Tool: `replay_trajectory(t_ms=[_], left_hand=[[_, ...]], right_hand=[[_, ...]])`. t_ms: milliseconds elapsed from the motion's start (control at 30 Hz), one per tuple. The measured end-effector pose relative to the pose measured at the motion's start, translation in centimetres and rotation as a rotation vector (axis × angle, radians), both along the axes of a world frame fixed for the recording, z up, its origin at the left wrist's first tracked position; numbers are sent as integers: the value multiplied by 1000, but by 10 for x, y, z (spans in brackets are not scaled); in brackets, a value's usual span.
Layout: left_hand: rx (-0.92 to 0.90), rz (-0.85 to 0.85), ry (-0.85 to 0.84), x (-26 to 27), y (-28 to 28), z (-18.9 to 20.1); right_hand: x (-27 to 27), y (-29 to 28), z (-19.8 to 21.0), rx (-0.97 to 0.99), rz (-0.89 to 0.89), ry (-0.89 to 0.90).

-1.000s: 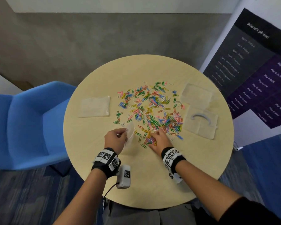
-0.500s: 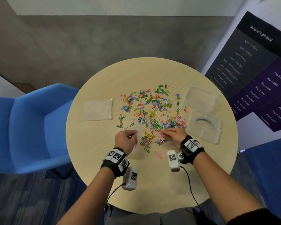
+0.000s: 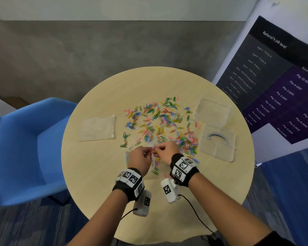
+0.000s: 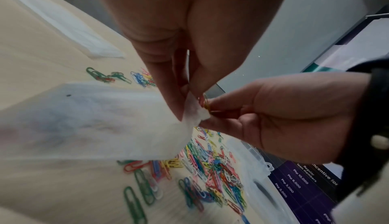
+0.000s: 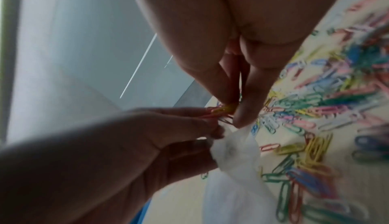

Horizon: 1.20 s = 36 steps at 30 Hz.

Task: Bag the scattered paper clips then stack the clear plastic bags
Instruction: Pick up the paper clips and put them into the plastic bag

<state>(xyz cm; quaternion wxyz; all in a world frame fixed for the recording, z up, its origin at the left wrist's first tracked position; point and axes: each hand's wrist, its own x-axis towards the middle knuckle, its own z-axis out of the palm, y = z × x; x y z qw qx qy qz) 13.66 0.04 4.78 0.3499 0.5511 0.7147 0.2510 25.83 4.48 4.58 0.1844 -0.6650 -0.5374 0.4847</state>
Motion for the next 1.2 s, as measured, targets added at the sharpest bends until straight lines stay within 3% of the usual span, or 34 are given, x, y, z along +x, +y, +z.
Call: replay_trajectory(t_ms=[167, 333, 400, 467, 500, 533, 567, 633, 700, 800, 933, 1033, 1100, 1200], left_hand=[[49, -57, 41, 2, 8, 3], [27, -44, 46, -2, 11, 0], [25, -18, 34, -2, 11, -2], [11, 16, 18, -4, 10, -2], [0, 28, 4, -5, 9, -3], [-12, 39, -15, -7, 8, -3], [-19, 48, -30, -8, 7, -3], [-19, 68, -47, -12, 5, -3], [-18, 83, -50, -16, 3, -3], [-22, 108, -53, -21, 2, -4], [-32, 125, -54, -24, 4, -3], [-33, 121, -58, -25, 6, -2], [-35, 122, -65, -24, 8, -2], [-48, 137, -91, -23, 10, -1]], right_hand=[[0, 12, 5, -58, 215, -155], [3, 14, 3, -25, 255, -219], [10, 19, 6, -46, 232, -70], [22, 27, 13, -126, 78, 265], [30, 34, 12, -109, -5, 341], [39, 43, 8, -43, -66, 303], [49, 53, 3, 50, -65, 136], [70, 71, -11, 156, 145, -399], [85, 80, -27, 93, 400, -732], [90, 77, -46, 69, 541, -860], [83, 69, -51, 257, 574, -929], [81, 68, -45, 301, 596, -916], [85, 69, -39, 251, 525, -807], [98, 68, -26, 184, 159, -466]])
